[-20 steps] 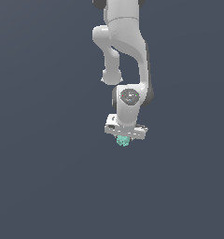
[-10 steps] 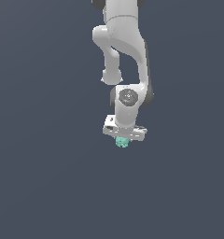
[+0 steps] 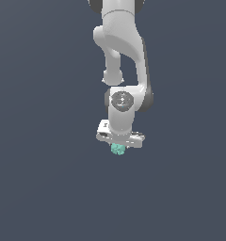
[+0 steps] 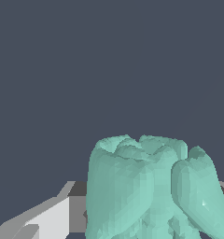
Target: Pick up the object and move it to a goal position.
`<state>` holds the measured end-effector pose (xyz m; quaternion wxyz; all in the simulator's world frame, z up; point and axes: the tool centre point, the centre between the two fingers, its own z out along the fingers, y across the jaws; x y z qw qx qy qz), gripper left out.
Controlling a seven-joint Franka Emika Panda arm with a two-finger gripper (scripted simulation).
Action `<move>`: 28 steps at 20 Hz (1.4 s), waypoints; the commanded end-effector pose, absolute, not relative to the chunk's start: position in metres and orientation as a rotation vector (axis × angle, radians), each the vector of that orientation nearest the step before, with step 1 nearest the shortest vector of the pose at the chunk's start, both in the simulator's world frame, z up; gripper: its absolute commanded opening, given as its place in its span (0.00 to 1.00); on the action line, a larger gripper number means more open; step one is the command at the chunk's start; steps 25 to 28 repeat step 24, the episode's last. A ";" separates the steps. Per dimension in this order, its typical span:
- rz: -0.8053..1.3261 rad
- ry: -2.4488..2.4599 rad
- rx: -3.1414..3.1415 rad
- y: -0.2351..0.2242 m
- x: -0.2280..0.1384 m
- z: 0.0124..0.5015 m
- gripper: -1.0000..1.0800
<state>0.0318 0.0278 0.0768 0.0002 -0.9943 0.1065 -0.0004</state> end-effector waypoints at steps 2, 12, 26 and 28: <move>-0.002 0.334 -3.123 0.015 0.052 0.090 0.00; -0.001 0.334 -3.124 -0.010 0.097 0.116 0.00; -0.001 0.334 -3.124 -0.019 0.113 0.125 0.00; -0.001 0.334 -3.124 -0.019 0.113 0.125 0.00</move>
